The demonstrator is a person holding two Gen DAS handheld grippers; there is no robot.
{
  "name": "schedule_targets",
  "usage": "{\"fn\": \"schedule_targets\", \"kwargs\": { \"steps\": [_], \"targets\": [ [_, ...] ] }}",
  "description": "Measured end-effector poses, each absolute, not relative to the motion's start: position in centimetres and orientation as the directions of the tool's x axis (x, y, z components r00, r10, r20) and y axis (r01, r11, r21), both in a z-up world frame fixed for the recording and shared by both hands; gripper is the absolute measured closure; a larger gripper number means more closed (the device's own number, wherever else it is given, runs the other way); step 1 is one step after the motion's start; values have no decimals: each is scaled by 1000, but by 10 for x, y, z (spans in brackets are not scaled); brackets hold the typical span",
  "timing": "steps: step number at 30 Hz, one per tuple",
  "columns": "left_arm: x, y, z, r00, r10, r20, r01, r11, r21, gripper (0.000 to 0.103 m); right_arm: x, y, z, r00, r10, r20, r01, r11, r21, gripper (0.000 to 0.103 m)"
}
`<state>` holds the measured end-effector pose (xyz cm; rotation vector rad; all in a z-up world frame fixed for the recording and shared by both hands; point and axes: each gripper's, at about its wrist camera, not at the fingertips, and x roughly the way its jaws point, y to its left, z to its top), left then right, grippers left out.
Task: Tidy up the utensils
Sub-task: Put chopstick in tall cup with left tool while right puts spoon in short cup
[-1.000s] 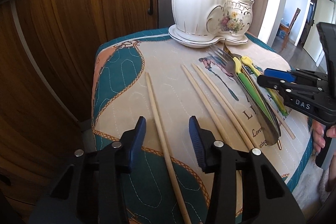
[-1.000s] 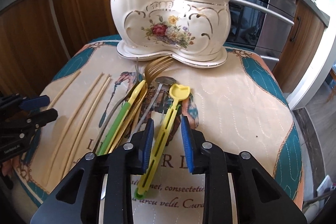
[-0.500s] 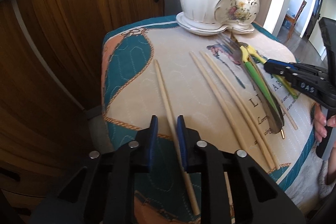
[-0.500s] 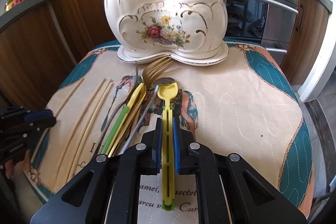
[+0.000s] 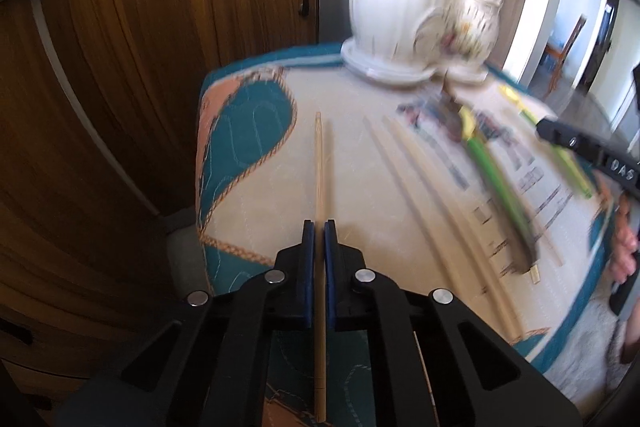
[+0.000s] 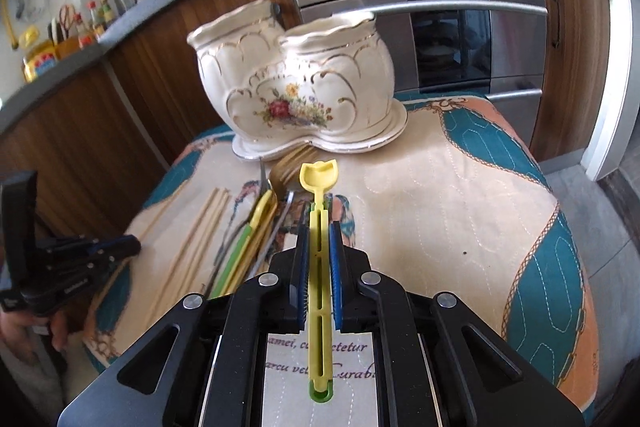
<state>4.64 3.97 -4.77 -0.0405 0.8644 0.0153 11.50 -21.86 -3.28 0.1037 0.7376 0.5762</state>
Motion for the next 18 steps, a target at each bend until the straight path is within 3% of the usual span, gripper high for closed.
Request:
{"fn": "schedule_targets", "kwargs": {
  "steps": [7, 12, 18],
  "targets": [
    [33, 40, -6, 781, -107, -616, 18, 989, -149, 98, 112, -234, -14, 621, 620, -479, -475, 784, 399, 92],
    [28, 31, 35, 872, -153, -464, 85, 983, -165, 98, 118, -239, 11, 663, 640, -387, -476, 760, 442, 92],
    [57, 20, 67, 913, -199, -356, 144, 974, -173, 98, 140, -232, 48, 715, 633, -296, -500, 759, 416, 92]
  ]
}}
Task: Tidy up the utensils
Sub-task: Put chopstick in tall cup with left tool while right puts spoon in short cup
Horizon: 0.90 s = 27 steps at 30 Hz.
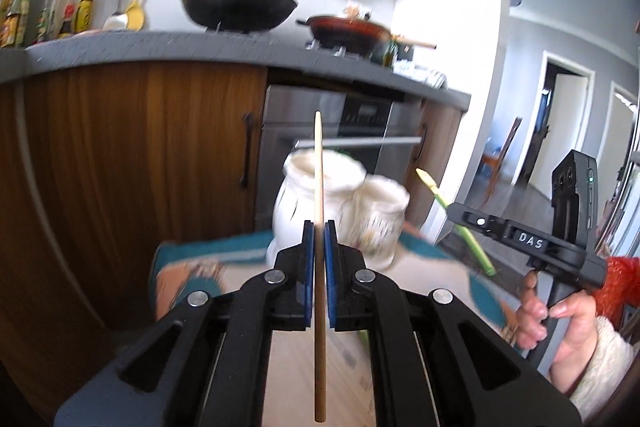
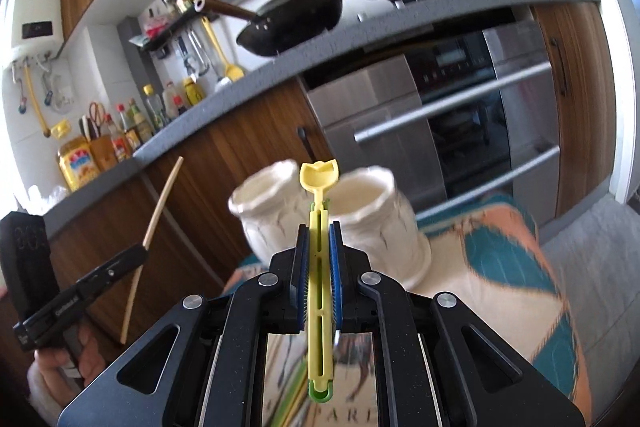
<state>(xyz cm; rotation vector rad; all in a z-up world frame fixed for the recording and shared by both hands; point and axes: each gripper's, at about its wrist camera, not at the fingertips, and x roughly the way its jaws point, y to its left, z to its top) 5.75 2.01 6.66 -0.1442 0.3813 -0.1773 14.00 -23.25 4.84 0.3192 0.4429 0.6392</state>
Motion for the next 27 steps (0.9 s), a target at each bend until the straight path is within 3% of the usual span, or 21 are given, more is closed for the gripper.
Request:
{"fn": "schedule_targets", "kwargs": {
  "steps": [12, 19, 27],
  "targets": [
    [149, 10, 98, 934, -294, -202, 244, 940, -236, 98, 231, -213, 80, 726, 666, -172, -522, 697, 491, 92],
    [196, 12, 99, 951, -267, -158, 222, 942, -252, 98, 255, -205, 62, 718, 671, -181, -504, 682, 530, 92],
    [218, 13, 80, 962, -214, -168, 172, 957, -233, 98, 263, -202, 47, 736, 644, -209, -475, 712, 517, 92]
  ]
}}
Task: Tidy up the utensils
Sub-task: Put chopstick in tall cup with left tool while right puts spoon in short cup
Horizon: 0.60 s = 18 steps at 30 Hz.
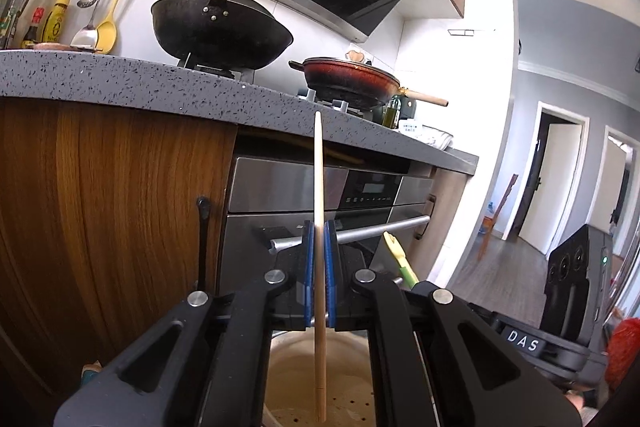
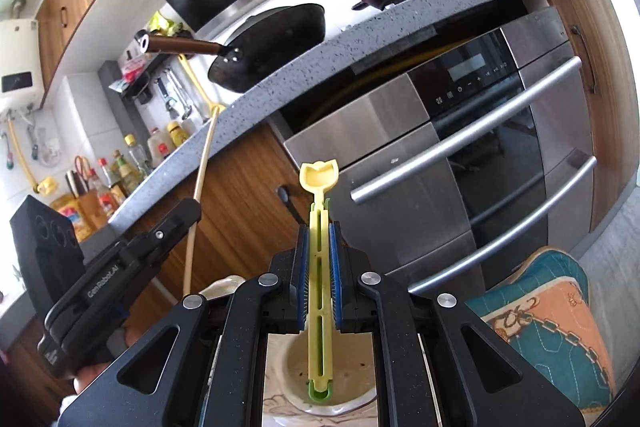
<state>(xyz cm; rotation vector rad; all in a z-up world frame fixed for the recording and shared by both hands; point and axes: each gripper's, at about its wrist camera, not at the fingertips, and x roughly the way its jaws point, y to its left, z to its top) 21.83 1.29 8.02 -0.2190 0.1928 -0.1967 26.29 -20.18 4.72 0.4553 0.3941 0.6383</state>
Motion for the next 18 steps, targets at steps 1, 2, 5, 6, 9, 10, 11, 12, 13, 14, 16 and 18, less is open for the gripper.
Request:
{"fn": "schedule_targets", "kwargs": {
  "steps": [1, 2, 5, 6, 9, 10, 11, 12, 13, 14, 16, 18],
  "targets": [
    [217, 12, 79, 963, -212, -165, 172, 959, -227, 98, 263, -201, 46, 738, 641, -210, -476, 716, 510, 92],
    [215, 12, 78, 963, -215, -162, 177, 959, -221, 98, 263, -199, 45, 743, 634, -214, -475, 725, 500, 92],
    [206, 10, 73, 966, -205, -155, 174, 965, -195, 98, 262, -192, 43, 760, 610, -222, -472, 754, 456, 92],
    [203, 10, 72, 967, -202, -155, 172, 967, -187, 98, 261, -190, 43, 768, 599, -224, -470, 767, 437, 92],
    [197, 11, 69, 969, -196, -151, 168, 969, -180, 98, 260, -184, 41, 794, 563, -228, -458, 802, 384, 92],
    [195, 11, 68, 969, -195, -153, 167, 970, -179, 98, 260, -182, 40, 802, 550, -231, -454, 814, 362, 92],
    [195, 12, 67, 968, -194, -156, 166, 970, -177, 98, 259, -181, 39, 807, 542, -235, -451, 822, 347, 92],
    [195, 12, 67, 968, -191, -161, 163, 971, -174, 98, 259, -179, 38, 811, 533, -241, -448, 830, 332, 92],
    [194, 12, 67, 968, -188, -166, 160, 972, -170, 98, 259, -178, 36, 814, 525, -250, -444, 838, 317, 92],
    [192, 12, 66, 968, -185, -171, 157, 974, -165, 98, 259, -178, 35, 815, 520, -254, -441, 842, 309, 92],
    [186, 12, 65, 970, -173, -171, 148, 977, -150, 98, 255, -178, 35, 816, 518, -255, -445, 846, 293, 92],
    [178, 11, 63, 970, -160, -181, 139, 983, -123, 98, 250, -177, 34, 819, 514, -257, -448, 851, 273, 92]
  ]
}}
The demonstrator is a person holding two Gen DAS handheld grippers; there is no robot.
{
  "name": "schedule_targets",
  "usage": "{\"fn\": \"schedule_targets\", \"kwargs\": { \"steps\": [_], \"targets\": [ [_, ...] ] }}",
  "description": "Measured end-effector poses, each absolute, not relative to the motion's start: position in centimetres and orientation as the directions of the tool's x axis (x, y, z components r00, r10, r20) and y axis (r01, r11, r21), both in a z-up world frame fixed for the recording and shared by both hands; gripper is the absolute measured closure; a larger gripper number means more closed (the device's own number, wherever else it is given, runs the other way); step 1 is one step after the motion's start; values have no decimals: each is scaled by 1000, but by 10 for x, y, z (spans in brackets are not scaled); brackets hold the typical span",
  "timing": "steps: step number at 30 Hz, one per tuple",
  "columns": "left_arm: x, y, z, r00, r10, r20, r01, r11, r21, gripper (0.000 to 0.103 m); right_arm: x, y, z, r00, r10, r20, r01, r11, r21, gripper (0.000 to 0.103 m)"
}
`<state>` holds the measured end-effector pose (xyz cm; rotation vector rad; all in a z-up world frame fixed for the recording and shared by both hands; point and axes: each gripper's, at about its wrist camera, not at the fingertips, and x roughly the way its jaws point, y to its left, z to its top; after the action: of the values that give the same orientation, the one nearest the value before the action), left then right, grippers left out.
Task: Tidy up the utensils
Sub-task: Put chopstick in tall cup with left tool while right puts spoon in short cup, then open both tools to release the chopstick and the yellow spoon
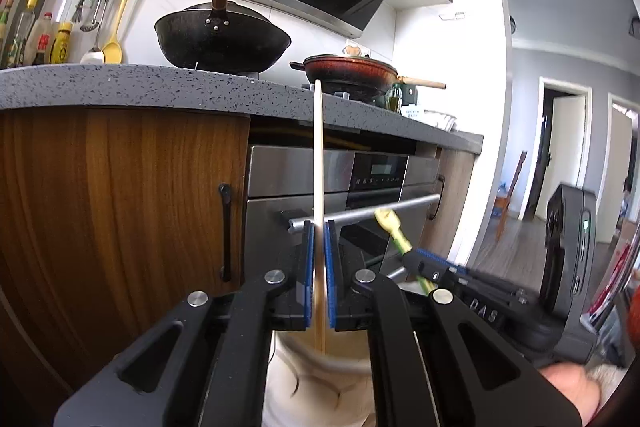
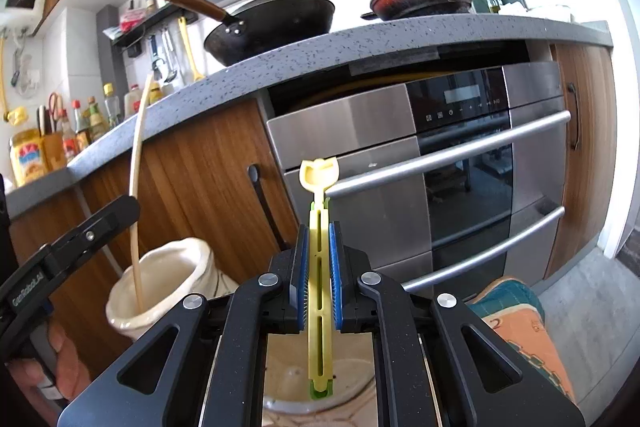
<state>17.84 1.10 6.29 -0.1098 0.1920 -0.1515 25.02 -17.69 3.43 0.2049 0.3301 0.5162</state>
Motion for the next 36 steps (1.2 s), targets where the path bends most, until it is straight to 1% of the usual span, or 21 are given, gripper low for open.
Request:
{"fn": "schedule_targets", "kwargs": {
  "steps": [4, 9, 18, 25, 27, 28, 29, 32, 33, 34, 35, 36],
  "targets": [
    [167, 6, 59, 969, -138, -207, 125, 989, -74, 98, 241, -174, 30, 822, 499, -275, -442, 863, 244, 92],
    [155, 6, 53, 964, -118, -238, 109, 993, -51, 98, 226, -178, 30, 831, 483, -274, -436, 873, 218, 92],
    [149, 11, 52, 958, -137, -250, 125, 990, -63, 98, 209, -181, 29, 843, 450, -294, -422, 893, 158, 92],
    [151, 15, 52, 956, -137, -258, 123, 990, -70, 95, 214, -184, 26, 839, 447, -309, -407, 894, 187, 92],
    [151, 15, 52, 958, -130, -257, 117, 991, -63, 87, 215, -185, 25, 841, 442, -311, -400, 896, 190, 91],
    [151, 15, 52, 958, -128, -255, 116, 991, -63, 81, 215, -186, 25, 841, 442, -312, -399, 896, 194, 91],
    [150, 16, 52, 959, -128, -251, 115, 991, -68, 77, 215, -186, 25, 841, 442, -313, -397, 896, 197, 89],
    [148, 16, 53, 961, -128, -245, 115, 991, -68, 76, 215, -189, 25, 843, 438, -312, -390, 898, 205, 85],
    [147, 16, 54, 962, -125, -244, 113, 992, -64, 75, 215, -190, 26, 845, 435, -309, -387, 898, 207, 82],
    [147, 16, 54, 963, -122, -242, 110, 992, -62, 73, 215, -191, 26, 847, 434, -307, -384, 899, 210, 79],
    [146, 17, 55, 964, -116, -239, 105, 993, -60, 66, 214, -191, 27, 849, 432, -304, -381, 900, 213, 71],
    [145, 17, 55, 965, -113, -237, 101, 993, -62, 61, 213, -192, 27, 850, 432, -302, -380, 899, 217, 63]
  ]
}}
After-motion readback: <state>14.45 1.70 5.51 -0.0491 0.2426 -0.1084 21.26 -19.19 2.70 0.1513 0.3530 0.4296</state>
